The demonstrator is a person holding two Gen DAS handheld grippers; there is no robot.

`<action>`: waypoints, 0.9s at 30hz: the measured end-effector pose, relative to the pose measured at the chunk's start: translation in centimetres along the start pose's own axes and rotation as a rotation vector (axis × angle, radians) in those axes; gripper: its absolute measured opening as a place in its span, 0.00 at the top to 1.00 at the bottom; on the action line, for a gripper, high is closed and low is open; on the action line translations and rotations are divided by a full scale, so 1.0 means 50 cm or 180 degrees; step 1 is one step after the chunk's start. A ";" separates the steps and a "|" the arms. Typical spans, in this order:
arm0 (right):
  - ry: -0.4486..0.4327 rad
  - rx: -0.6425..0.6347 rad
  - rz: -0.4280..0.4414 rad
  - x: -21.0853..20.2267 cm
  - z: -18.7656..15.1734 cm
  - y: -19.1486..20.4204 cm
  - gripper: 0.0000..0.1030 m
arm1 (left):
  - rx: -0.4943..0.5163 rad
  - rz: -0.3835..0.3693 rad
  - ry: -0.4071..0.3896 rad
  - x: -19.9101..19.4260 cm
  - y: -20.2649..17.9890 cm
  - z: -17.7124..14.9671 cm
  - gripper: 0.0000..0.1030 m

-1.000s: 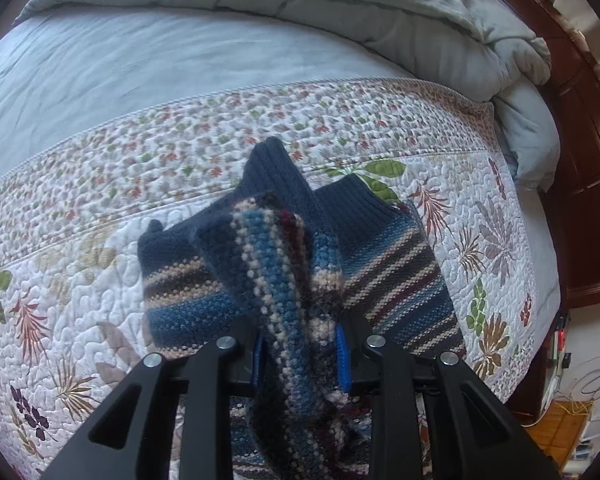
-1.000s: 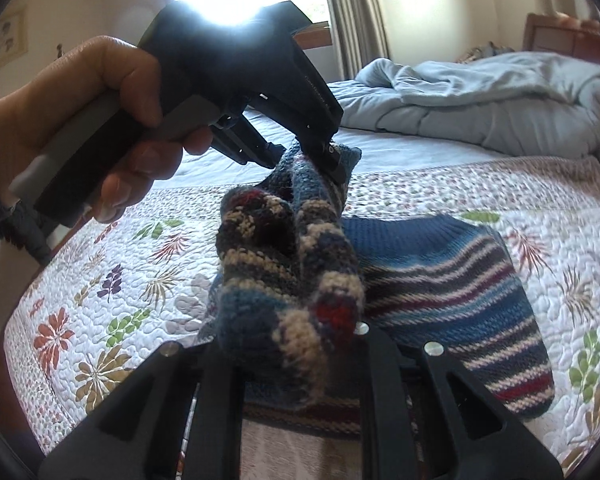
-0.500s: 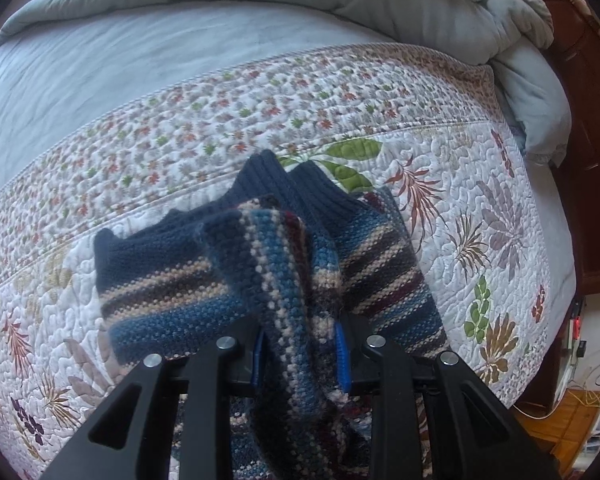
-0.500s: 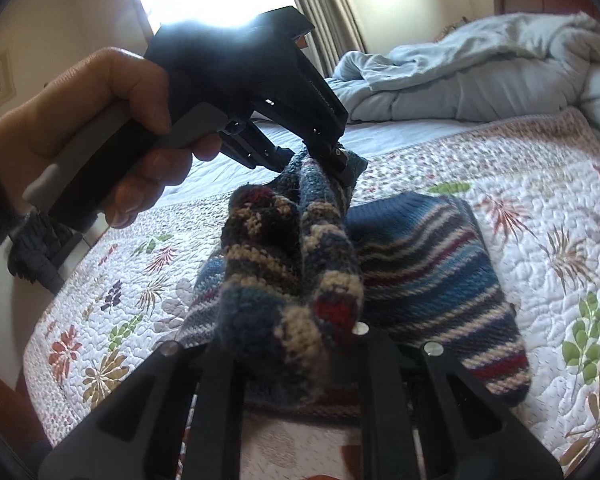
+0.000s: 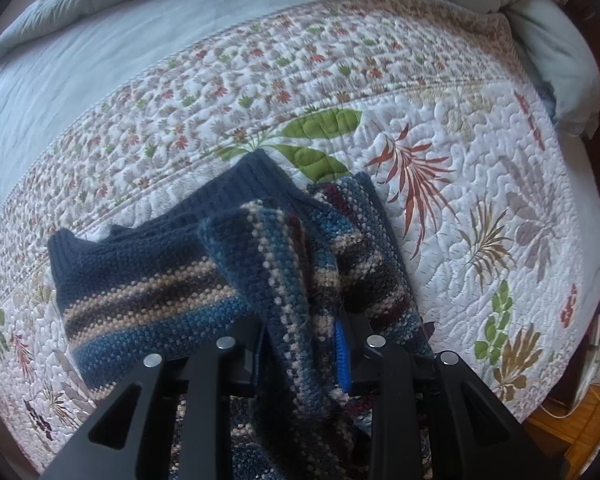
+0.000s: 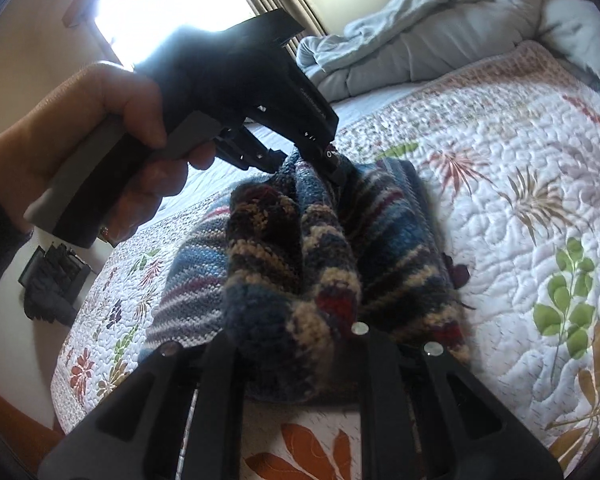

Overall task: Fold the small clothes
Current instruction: 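Fold the right-held edge onto the other half while the left gripper releases its edge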

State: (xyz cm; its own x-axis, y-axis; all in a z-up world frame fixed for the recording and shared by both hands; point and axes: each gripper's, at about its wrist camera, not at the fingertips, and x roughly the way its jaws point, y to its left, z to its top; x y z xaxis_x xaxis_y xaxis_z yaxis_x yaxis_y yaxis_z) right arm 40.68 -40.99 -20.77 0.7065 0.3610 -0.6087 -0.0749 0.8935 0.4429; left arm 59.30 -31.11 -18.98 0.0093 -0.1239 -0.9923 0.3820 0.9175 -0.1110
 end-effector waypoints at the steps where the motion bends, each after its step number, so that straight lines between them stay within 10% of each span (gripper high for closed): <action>1: 0.0002 0.0002 -0.0008 -0.001 -0.002 -0.002 0.88 | 0.0012 0.0043 0.0019 0.007 -0.008 0.001 0.73; 12: 0.0387 0.0662 0.0329 0.024 -0.030 -0.104 0.71 | 0.0117 -0.0098 -0.0175 -0.015 -0.022 -0.006 0.43; 14: 0.0423 0.0821 0.0422 0.023 -0.031 -0.125 0.57 | 0.0055 -0.0133 -0.0404 -0.069 0.010 -0.013 0.38; 22: 0.0372 0.0973 0.0565 -0.005 -0.015 -0.141 0.50 | -0.0192 -0.0762 -0.1415 -0.222 0.162 -0.174 0.19; 27: 0.0328 0.0975 0.0437 -0.009 -0.003 -0.154 0.78 | -0.0177 -0.1342 -0.1778 -0.173 0.184 -0.354 0.19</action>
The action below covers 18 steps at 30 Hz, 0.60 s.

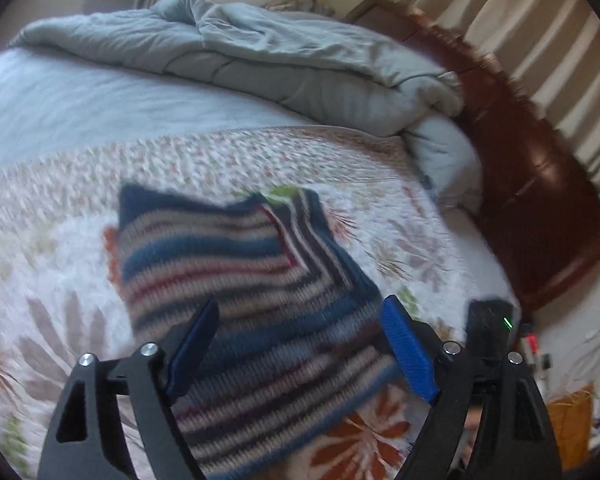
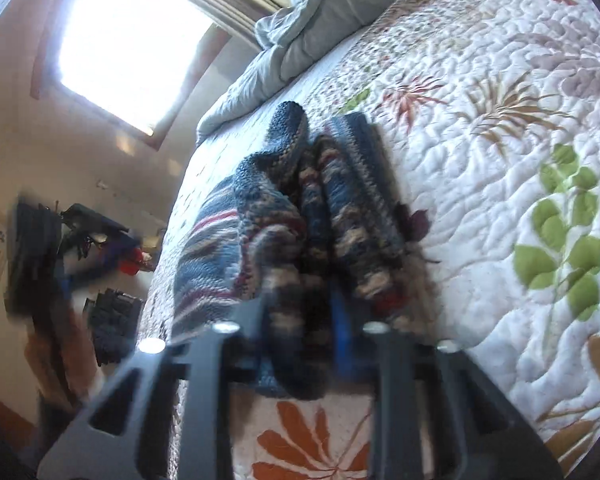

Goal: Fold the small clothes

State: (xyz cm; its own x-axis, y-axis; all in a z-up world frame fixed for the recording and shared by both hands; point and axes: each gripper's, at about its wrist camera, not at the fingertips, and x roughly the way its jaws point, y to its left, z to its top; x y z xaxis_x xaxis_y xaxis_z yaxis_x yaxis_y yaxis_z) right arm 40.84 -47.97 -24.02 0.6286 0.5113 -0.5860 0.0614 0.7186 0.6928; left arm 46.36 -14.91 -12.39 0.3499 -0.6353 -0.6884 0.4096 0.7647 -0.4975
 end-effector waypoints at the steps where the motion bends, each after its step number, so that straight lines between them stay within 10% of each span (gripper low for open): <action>1: 0.0018 0.0032 -0.0049 0.001 0.003 -0.009 0.79 | -0.0038 -0.0087 -0.0043 0.001 0.004 -0.031 0.19; 10: -0.0046 -0.0274 -0.0183 -0.037 0.035 0.026 0.71 | -0.0219 -0.0320 -0.0369 0.027 0.056 -0.186 0.19; 18: 0.0269 -0.0789 -0.0480 0.082 0.218 0.142 0.35 | -0.0081 -0.0109 -0.0355 0.064 0.052 -0.222 0.09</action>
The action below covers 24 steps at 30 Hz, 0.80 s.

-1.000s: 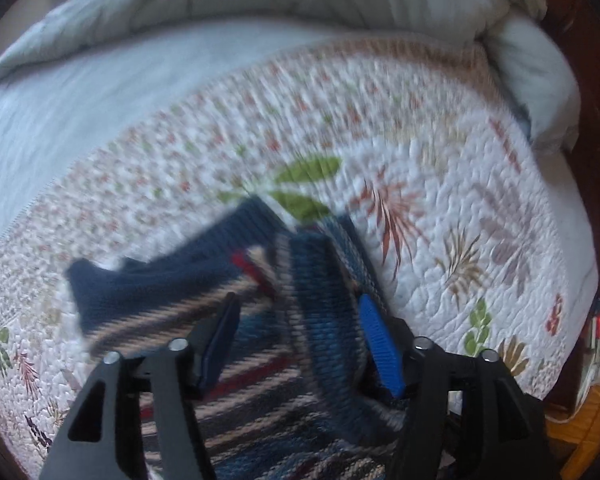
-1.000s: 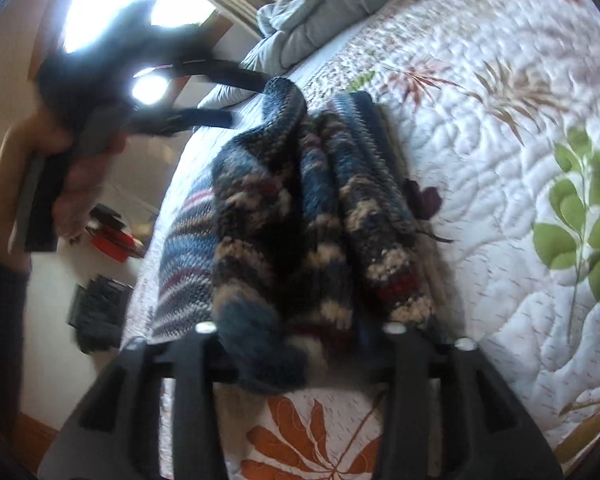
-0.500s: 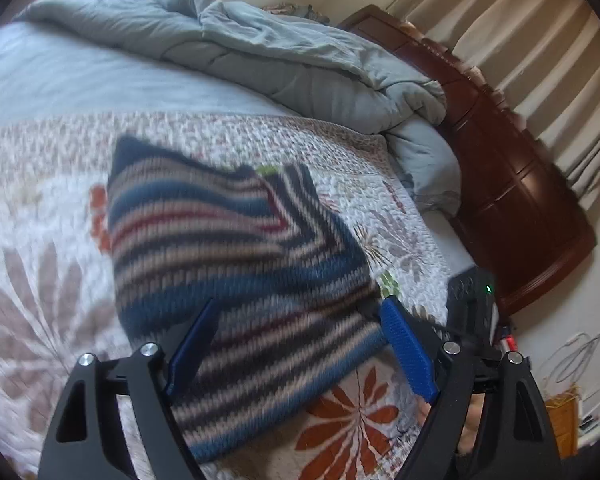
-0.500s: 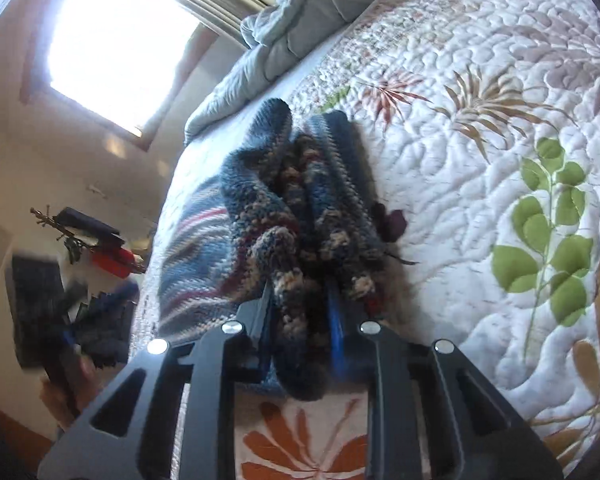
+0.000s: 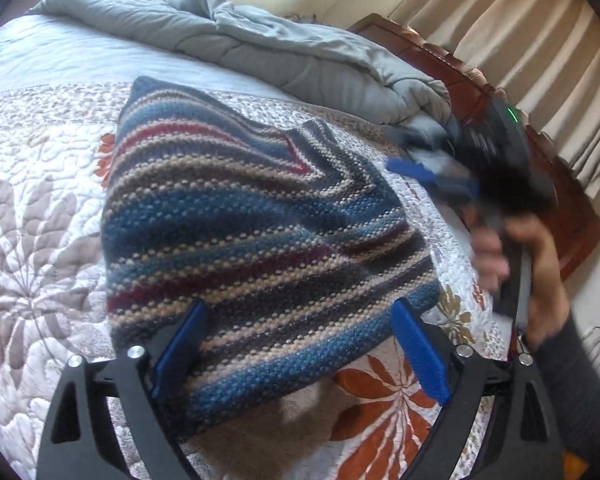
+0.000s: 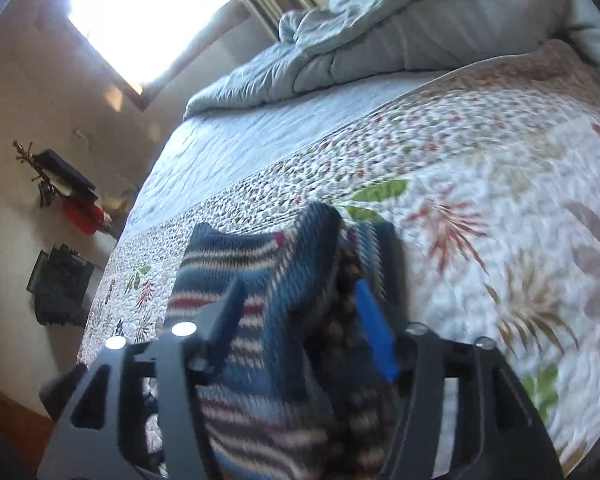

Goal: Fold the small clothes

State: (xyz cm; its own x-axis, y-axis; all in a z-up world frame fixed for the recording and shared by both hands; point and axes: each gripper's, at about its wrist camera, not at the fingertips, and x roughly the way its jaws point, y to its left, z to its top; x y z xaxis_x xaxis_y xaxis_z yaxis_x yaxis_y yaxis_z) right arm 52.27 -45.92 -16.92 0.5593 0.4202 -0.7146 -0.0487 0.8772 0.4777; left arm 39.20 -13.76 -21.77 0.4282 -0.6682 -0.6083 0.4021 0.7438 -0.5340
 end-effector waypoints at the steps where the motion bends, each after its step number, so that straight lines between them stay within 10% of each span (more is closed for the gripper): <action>1: 0.0143 -0.0014 -0.0074 0.035 0.024 0.007 0.36 | 0.0023 0.0022 -0.0012 0.001 -0.003 0.000 0.08; 4: 0.0385 -0.0076 -0.0333 0.096 0.053 0.010 0.36 | 0.0102 0.0090 -0.0042 0.001 -0.014 -0.001 0.08; 8: 0.0500 -0.0176 -0.0331 0.126 0.055 0.010 0.88 | 0.0108 0.0093 -0.0099 -0.008 -0.019 -0.007 0.08; 16: 0.0073 -0.0166 -0.0276 0.097 0.098 -0.028 0.89 | 0.0208 0.0016 -0.0300 -0.049 -0.044 -0.016 0.08; 24: 0.0209 0.0239 -0.0456 0.162 0.075 -0.129 0.89 | 0.0266 -0.0019 -0.0279 -0.064 -0.060 -0.022 0.08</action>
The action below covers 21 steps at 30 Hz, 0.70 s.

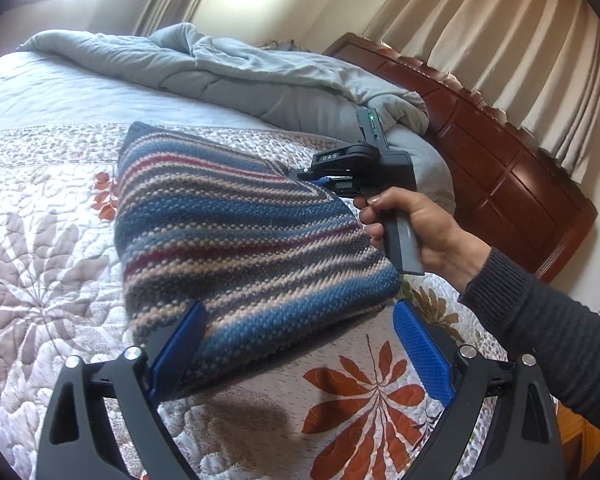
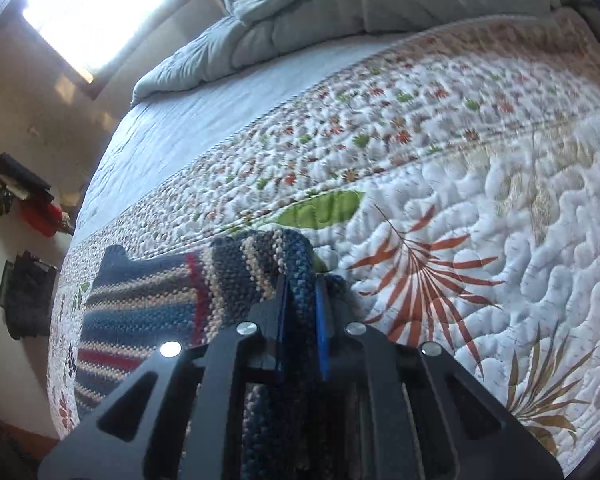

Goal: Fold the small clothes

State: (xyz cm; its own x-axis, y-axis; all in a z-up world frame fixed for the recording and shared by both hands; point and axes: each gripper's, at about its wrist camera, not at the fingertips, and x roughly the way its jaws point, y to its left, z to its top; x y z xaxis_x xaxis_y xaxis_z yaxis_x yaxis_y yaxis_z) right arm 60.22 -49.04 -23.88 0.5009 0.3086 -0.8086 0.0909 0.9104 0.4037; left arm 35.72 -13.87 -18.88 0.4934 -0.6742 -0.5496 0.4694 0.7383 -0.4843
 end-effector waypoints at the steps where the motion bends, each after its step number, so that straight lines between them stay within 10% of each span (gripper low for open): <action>1: 0.0025 0.0034 -0.0035 0.008 -0.001 -0.008 0.87 | -0.0003 0.0005 0.0030 0.004 0.002 0.000 0.08; 14: 0.0023 0.0170 0.0667 -0.193 -0.148 -0.018 0.37 | -0.0068 0.0068 0.0202 0.011 0.016 -0.004 0.08; 19: 0.0192 0.0033 0.0674 -0.182 -0.243 0.021 0.40 | 0.0020 0.0235 0.0291 0.017 -0.002 -0.004 0.08; 21: 0.0289 -0.0033 0.0613 -0.157 -0.259 0.036 0.69 | 0.0101 0.0345 0.0323 0.020 -0.014 -0.001 0.08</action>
State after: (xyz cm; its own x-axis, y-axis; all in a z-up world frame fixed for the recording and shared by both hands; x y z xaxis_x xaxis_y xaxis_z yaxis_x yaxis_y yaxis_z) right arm 45.30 -46.23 -22.35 0.4285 0.5003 -0.7524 -0.0081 0.8348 0.5505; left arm 35.85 -15.04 -19.15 0.4667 -0.5841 -0.6641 0.4412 0.8045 -0.3975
